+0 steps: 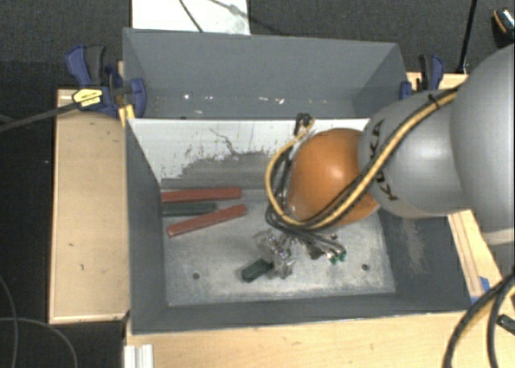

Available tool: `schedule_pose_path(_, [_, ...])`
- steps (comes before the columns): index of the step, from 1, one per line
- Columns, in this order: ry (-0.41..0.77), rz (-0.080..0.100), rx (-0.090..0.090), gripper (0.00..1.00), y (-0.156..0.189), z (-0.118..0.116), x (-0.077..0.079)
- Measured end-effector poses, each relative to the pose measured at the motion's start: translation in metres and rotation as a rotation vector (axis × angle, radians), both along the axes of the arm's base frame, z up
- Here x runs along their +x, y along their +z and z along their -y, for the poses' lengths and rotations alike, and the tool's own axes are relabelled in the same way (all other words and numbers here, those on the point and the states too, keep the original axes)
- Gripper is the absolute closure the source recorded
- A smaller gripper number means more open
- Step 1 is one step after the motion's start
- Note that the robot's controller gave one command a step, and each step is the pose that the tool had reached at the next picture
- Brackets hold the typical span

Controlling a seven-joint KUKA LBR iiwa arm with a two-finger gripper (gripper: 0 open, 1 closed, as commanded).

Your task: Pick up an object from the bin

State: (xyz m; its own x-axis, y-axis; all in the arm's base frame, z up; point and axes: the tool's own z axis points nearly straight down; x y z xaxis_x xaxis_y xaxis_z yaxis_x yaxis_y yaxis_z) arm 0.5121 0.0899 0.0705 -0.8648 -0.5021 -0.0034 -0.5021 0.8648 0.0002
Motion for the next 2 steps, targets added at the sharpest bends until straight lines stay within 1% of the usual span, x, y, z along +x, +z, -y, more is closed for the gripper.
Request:
schedule_pose_path(1, [0.173,0.005,-0.006,1.00,0.100,0.167,0.045])
schedule_pose_path(2, [0.182,0.009,-0.004,1.00,0.202,0.153,0.048])
